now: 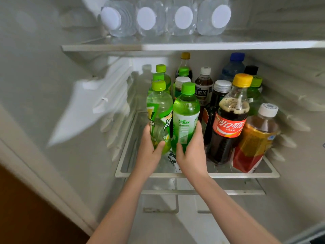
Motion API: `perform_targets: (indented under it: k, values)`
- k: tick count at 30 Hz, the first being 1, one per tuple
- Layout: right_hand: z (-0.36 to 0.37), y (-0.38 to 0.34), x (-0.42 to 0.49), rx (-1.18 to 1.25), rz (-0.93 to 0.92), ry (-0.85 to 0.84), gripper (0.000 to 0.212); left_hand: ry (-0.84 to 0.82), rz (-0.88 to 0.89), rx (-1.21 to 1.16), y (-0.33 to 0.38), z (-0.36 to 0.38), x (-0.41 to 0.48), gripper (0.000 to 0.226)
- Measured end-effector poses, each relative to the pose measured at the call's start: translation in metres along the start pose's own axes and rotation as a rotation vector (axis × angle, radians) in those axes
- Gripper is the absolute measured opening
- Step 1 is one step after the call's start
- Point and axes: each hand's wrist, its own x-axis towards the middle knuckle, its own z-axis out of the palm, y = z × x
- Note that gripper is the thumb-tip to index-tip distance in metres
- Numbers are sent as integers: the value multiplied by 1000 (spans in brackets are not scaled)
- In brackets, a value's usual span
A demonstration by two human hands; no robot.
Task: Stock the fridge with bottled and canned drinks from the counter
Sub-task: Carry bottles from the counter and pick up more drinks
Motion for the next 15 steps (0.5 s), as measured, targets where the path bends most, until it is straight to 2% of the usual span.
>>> perform_targets:
  k: [5,9,11,13,15]
  values:
    - [-1,-1,-3,-2,-10,18,78,15,-6,-14,4,2,3,66]
    - [-7,-4,-9,13,15,-35,79,34,-58,-11,4,5,-4,66]
    - [-10,-3,-21,13,25,-82,78,102,-62,-5,3,8,-17,63]
    - [-17,-3,-41,-20,-18,-103,75,231,7,1,4,9,-40,57]
    - [-27,2,-64,-81,-89,-101,66,291,86,-70,6,8,-67,54]
